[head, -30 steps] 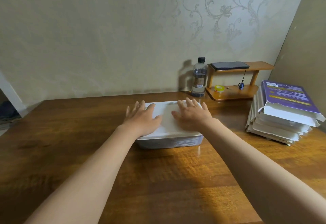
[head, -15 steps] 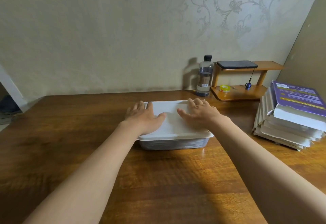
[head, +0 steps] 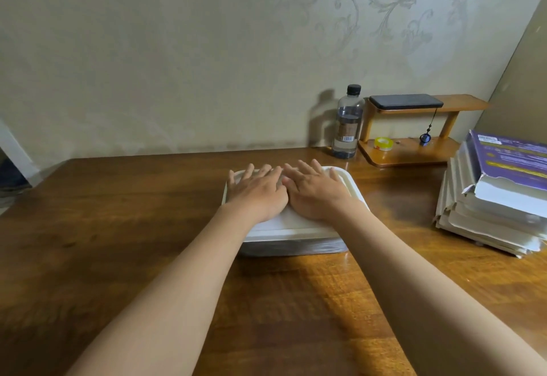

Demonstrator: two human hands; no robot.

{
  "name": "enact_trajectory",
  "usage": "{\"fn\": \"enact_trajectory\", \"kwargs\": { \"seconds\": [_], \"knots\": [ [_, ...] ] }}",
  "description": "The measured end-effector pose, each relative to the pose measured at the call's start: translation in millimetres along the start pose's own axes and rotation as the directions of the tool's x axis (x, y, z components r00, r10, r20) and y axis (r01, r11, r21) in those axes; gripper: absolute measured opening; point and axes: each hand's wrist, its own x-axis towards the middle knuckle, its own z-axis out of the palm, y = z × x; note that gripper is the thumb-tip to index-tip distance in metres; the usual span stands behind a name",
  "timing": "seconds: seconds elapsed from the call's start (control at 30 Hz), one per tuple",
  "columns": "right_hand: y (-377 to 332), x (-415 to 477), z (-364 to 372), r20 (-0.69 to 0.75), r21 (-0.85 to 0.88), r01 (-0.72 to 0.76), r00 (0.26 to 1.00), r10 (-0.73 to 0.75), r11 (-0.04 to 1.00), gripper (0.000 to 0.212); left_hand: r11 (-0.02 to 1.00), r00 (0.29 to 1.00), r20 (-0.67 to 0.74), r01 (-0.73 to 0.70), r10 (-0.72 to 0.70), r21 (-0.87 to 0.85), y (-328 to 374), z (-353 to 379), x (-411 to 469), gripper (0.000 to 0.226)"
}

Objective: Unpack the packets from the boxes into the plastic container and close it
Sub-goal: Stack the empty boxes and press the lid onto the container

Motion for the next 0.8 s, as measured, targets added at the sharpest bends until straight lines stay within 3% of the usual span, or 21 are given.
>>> {"fn": "enact_trajectory", "kwargs": {
  "seconds": [0.37,0.53,0.63,0.8],
  "knots": [
    [-4.7,-6.3,-0.7,-0.054,0.003,-0.035,0.998,0.035,0.999,0.058,1.0,1.0,-0.014,-0.006,0.007,0.022,4.9,-1.7,-10.3,0.057],
    [23.9,-9.3,-18.3,-0.074,-0.087,-0.122,0.991,0.116,0.989,0.064,0.998,0.998,-0.014,0.053,-0.053,0.035,-9.3,-12.9,-18.3,0.065],
    [46.9,-13.2,-18.2,0.003,-0.045,-0.117,0.993,0.117,0.992,0.068,0.994,0.993,0.061,0.103,-0.105,0.04,-16.2,-10.7,-23.5,0.071],
    [47.5,-13.2,-7.6,-0.078,-0.001,-0.114,0.99,0.114,0.993,0.07,0.992,0.995,0.016,0.101,-0.103,0.074,-14.7,-3.8,-20.9,0.075]
  ]
}}
